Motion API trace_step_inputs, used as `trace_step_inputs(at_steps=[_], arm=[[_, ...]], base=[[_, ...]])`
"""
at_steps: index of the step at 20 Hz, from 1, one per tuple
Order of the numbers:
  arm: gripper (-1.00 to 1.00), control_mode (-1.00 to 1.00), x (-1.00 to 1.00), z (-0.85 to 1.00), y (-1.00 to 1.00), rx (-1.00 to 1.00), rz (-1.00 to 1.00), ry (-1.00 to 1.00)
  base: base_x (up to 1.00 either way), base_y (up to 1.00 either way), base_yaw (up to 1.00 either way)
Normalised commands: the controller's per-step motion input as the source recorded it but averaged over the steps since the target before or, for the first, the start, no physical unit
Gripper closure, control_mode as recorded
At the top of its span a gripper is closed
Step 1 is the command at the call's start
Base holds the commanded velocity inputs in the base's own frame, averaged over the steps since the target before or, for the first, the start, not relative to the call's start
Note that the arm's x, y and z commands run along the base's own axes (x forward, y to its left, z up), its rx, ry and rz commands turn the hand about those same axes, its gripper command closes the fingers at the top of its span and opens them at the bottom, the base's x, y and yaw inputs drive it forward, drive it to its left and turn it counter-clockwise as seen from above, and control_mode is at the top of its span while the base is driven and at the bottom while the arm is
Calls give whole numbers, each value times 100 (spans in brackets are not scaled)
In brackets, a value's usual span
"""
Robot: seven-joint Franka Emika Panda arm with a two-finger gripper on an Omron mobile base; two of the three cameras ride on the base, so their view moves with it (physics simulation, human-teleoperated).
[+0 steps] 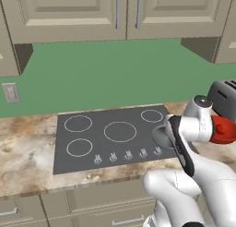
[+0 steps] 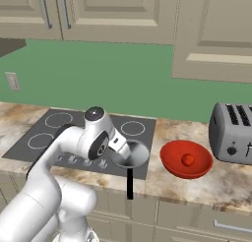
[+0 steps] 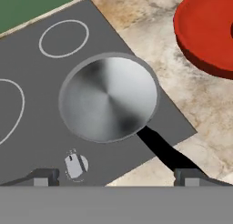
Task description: Place the steak on the plate and place the tomato on the same plate.
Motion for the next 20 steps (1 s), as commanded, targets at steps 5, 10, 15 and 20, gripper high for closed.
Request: trace_step_inputs(at_steps=[5,10,15,20], arm=[[-100,-100,0,13,-76,-2,-8,2],[-100,-100,0,18,-75,-2,-8,0],[-100,-100,0,19,-70,-1,-4,0],[-100,-100,9,1,-55,0,-1,0]], base=[[0,0,0],[0,0,0],[0,0,0],[0,0,0]])
